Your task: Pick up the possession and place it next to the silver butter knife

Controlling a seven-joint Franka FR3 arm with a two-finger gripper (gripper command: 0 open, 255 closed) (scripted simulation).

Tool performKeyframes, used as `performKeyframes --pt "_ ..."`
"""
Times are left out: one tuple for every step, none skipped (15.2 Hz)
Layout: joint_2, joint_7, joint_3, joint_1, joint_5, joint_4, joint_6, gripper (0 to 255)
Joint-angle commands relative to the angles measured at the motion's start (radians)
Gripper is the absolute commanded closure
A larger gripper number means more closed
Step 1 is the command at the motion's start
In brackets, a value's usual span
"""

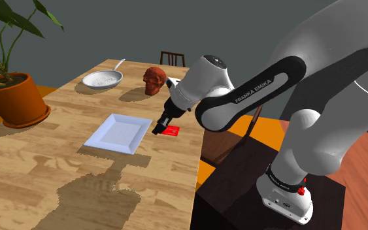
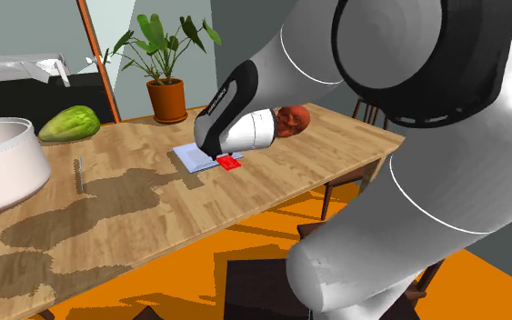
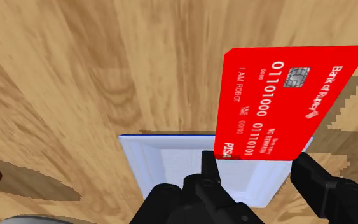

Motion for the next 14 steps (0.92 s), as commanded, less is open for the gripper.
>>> performKeyframes --pt "0.066 0.071 0.065 -0.042 -0.048 0.06 0.009 255" --pt "0.097 0.114 0.101 -0.069 -0.083 0.093 0.009 255" --pt "0.128 0.162 0.138 -0.098 -0.125 0.127 0.007 255" --pt "0.159 0.214 0.175 -0.128 -0.174 0.161 0.005 255" --pt "0.191 0.272 0.21 -0.157 -0.231 0.197 0.0 255" --pt "0.224 0.334 0.243 -0.183 -0.295 0.234 -0.007 255" --pt "0.258 0.399 0.272 -0.206 -0.364 0.274 -0.016 255" --pt "0.294 0.466 0.292 -0.22 -0.436 0.315 -0.028 255" --pt "0.331 0.531 0.307 -0.228 -0.507 0.357 -0.043 255" --pt "0.368 0.59 0.31 -0.221 -0.572 0.401 -0.06 255" --pt "0.405 0.642 0.306 -0.207 -0.629 0.447 -0.08 255" --pt "0.442 0.686 0.298 -0.186 -0.677 0.493 -0.1 255" --pt "0.478 0.722 0.287 -0.162 -0.717 0.539 -0.121 255" --pt "0.514 0.753 0.279 -0.139 -0.751 0.587 -0.142 255"
